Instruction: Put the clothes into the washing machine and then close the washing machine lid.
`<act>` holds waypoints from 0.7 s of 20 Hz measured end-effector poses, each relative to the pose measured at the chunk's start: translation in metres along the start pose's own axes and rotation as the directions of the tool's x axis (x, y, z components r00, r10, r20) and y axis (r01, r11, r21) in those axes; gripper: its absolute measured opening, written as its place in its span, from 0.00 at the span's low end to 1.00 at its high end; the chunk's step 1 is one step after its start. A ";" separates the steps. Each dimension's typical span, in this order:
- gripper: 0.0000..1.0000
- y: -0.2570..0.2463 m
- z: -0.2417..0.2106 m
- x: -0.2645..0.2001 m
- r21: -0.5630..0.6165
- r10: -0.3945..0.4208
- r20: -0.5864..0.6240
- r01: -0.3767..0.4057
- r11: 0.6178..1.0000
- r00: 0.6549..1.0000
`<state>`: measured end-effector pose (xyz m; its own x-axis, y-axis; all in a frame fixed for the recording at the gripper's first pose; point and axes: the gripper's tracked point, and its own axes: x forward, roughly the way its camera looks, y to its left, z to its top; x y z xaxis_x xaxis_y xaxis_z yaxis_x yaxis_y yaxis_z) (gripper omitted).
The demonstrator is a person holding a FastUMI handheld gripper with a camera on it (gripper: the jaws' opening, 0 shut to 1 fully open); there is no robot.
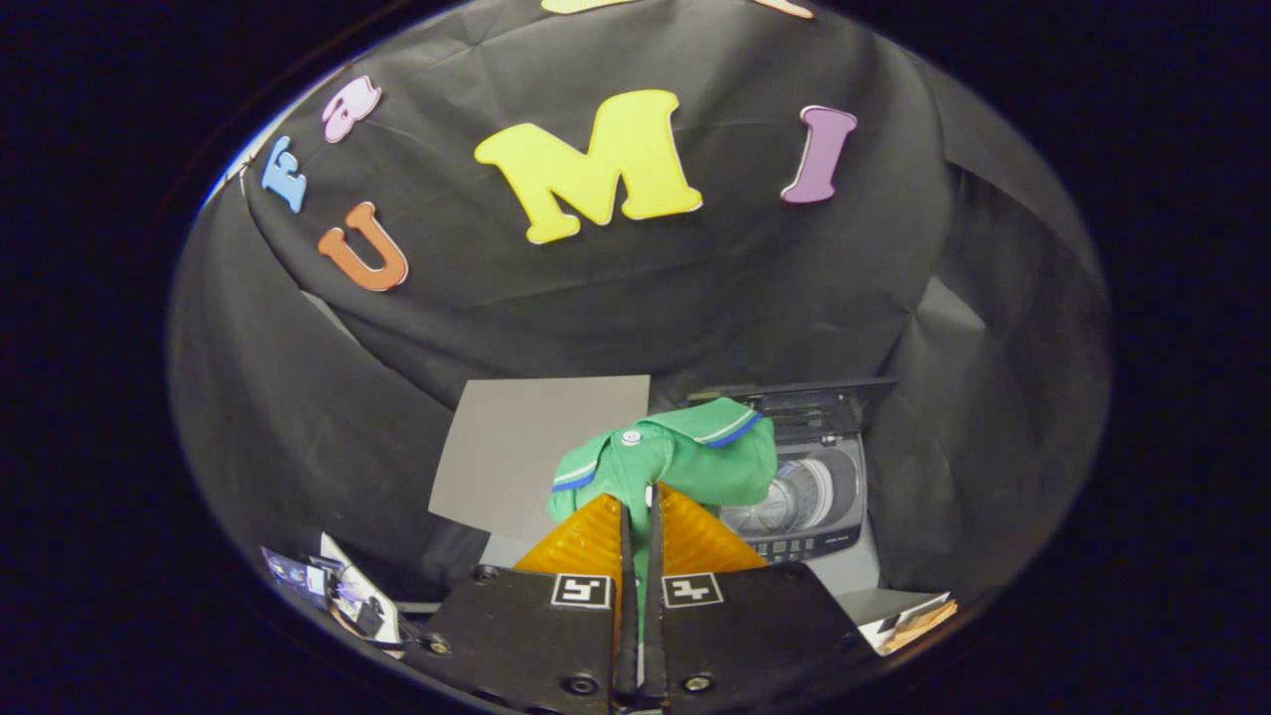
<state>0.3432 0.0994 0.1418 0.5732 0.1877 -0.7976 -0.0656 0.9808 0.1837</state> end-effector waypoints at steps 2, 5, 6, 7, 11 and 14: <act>0.06 -0.016 0.003 -0.014 0.021 -0.008 0.015 0.008 1.000 1.000; 0.06 -0.040 0.010 -0.031 0.035 -0.031 0.038 0.029 0.999 0.999; 0.06 -0.047 0.013 -0.036 0.042 -0.034 0.046 0.032 0.999 0.998; 0.06 -0.052 0.015 -0.040 0.048 -0.035 0.054 0.032 0.998 0.998; 0.06 -0.082 0.022 -0.041 0.067 -0.046 0.090 0.040 0.997 0.995; 0.06 -0.109 0.021 -0.031 0.087 -0.047 0.070 0.041 0.995 0.996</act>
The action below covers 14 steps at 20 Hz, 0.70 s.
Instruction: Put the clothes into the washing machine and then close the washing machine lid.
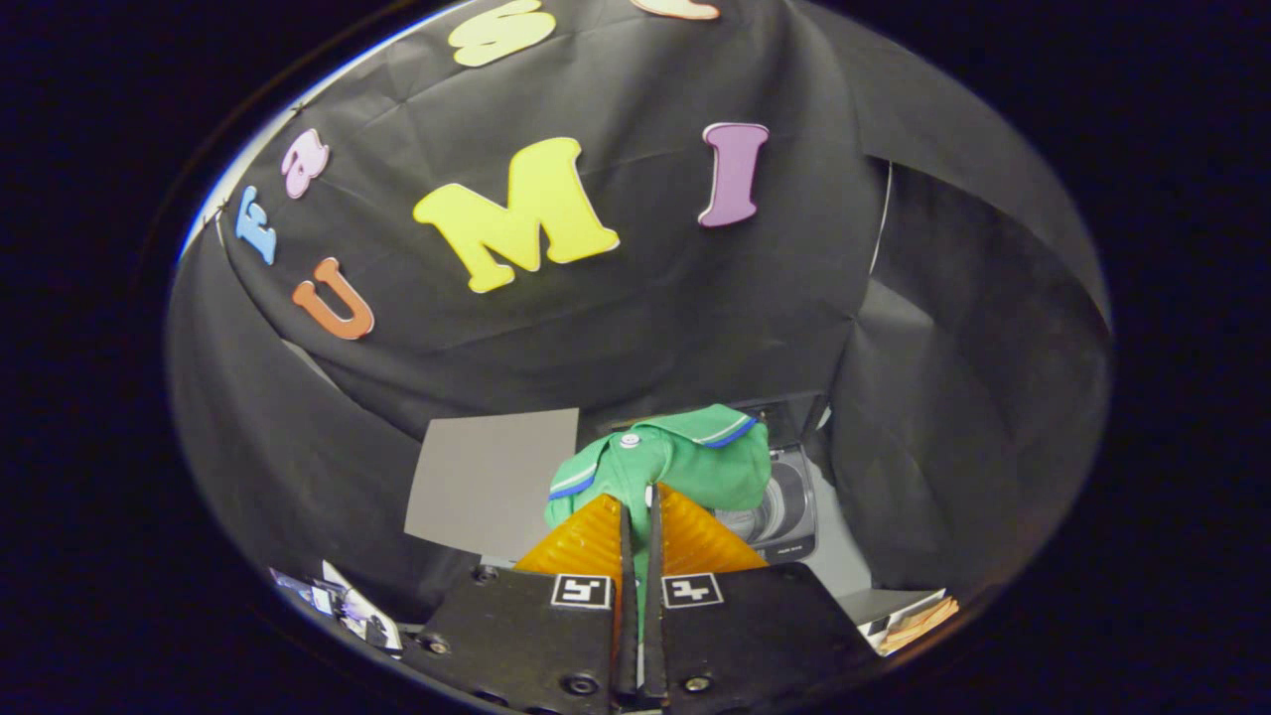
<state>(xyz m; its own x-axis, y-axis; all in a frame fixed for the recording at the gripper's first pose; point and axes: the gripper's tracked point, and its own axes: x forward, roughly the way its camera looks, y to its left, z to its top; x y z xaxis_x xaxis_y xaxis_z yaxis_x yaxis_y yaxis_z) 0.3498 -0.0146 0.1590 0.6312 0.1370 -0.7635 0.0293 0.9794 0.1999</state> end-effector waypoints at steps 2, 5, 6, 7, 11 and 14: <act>0.06 -0.017 0.005 0.016 -0.008 -0.009 0.004 0.009 1.000 1.000; 0.06 -0.030 -0.005 0.040 0.007 0.010 -0.053 -0.010 1.000 0.999; 0.06 -0.035 -0.006 0.049 0.009 0.012 -0.066 -0.011 1.000 0.998; 0.06 -0.041 -0.008 0.059 0.009 0.013 -0.074 -0.012 1.000 0.997; 0.06 -0.051 -0.018 0.086 0.023 0.041 -0.108 -0.038 0.999 0.993; 0.06 -0.063 -0.040 0.119 0.043 0.054 -0.157 -0.048 0.998 0.986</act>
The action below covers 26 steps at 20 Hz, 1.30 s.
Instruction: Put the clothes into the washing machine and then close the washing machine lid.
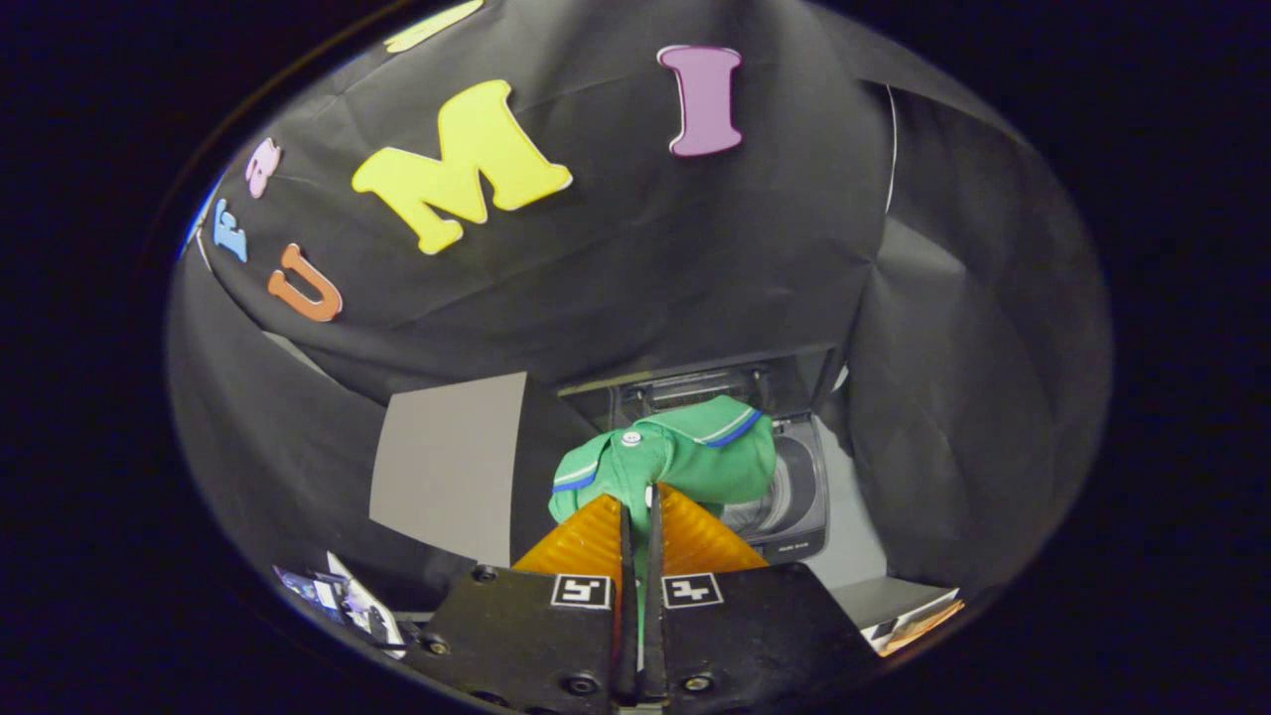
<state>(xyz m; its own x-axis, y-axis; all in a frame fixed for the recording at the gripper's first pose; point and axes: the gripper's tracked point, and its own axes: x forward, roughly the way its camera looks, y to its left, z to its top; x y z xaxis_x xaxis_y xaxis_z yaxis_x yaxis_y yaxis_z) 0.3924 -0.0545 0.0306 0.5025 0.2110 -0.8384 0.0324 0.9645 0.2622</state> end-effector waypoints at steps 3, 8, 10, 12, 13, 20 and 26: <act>0.06 -0.010 -0.010 0.033 0.016 0.003 -0.037 -0.002 1.000 0.999; 0.06 -0.028 -0.027 0.083 0.017 -0.005 -0.065 0.006 1.000 0.998; 0.06 -0.031 -0.035 0.106 0.027 -0.001 -0.078 0.004 1.000 0.997; 0.06 -0.039 -0.046 0.128 0.040 -0.001 -0.104 0.005 0.999 0.995; 0.06 -0.042 -0.049 0.137 0.047 -0.001 -0.112 0.006 0.999 0.994; 0.06 -0.067 -0.056 0.191 0.036 -0.044 -0.106 0.048 0.998 0.993; 0.06 -0.089 -0.075 0.236 0.021 -0.077 -0.095 0.080 0.997 0.992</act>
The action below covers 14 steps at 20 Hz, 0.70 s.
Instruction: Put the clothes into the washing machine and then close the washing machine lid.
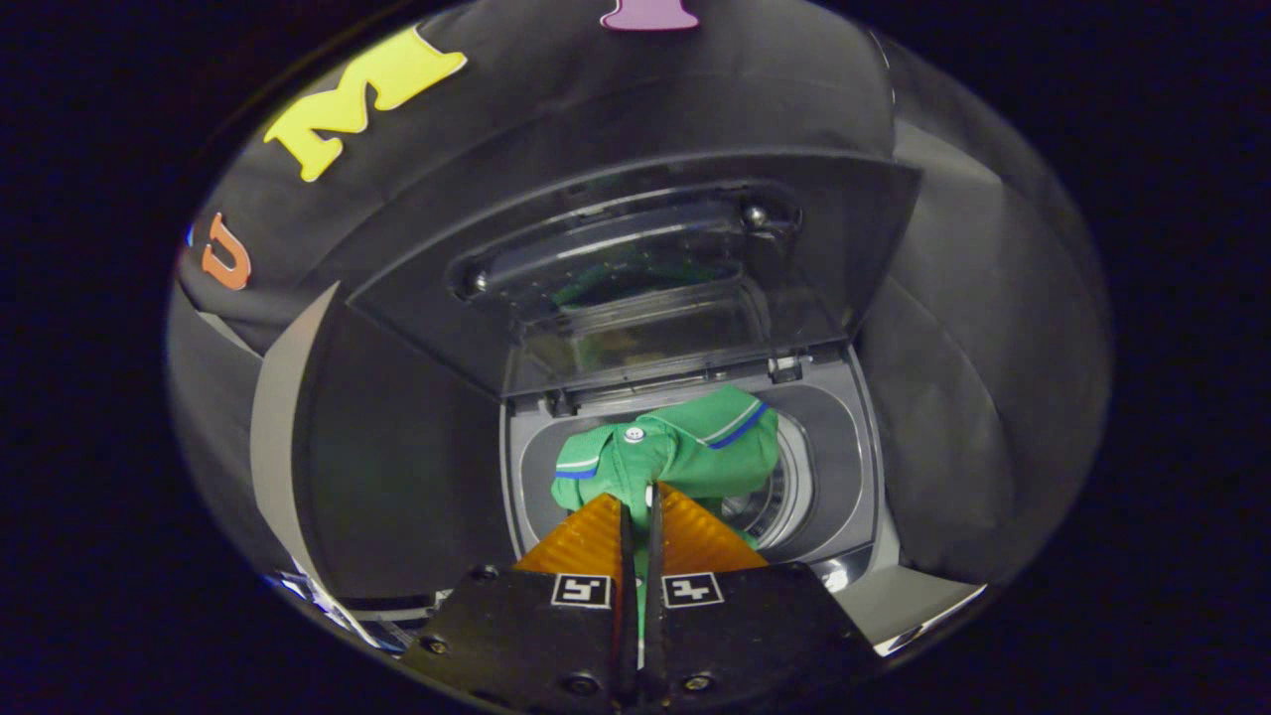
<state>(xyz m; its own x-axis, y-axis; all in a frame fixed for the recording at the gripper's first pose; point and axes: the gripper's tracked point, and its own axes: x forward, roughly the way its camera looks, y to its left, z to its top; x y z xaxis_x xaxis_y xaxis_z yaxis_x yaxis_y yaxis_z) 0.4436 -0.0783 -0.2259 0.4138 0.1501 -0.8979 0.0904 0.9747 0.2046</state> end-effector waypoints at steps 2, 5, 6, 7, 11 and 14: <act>0.06 -0.006 -0.006 0.017 -0.022 -0.013 0.005 0.013 1.000 1.000; 0.07 -0.011 -0.017 0.040 -0.016 -0.022 0.006 0.023 1.000 1.000; 0.07 -0.013 -0.019 0.047 -0.010 -0.025 0.005 0.025 1.000 1.000; 0.07 -0.016 -0.022 0.053 -0.005 -0.033 0.007 0.033 0.999 0.999; 0.07 -0.026 -0.031 0.077 -0.022 -0.056 0.012 0.056 0.998 0.998; 0.08 -0.030 -0.036 0.089 -0.009 -0.064 0.014 0.064 0.998 0.998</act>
<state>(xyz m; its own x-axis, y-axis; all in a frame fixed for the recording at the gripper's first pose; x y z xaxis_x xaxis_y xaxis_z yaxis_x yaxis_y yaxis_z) 0.4446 -0.0882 -0.3258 0.4194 0.0849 -0.9038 0.1088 0.9837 0.1429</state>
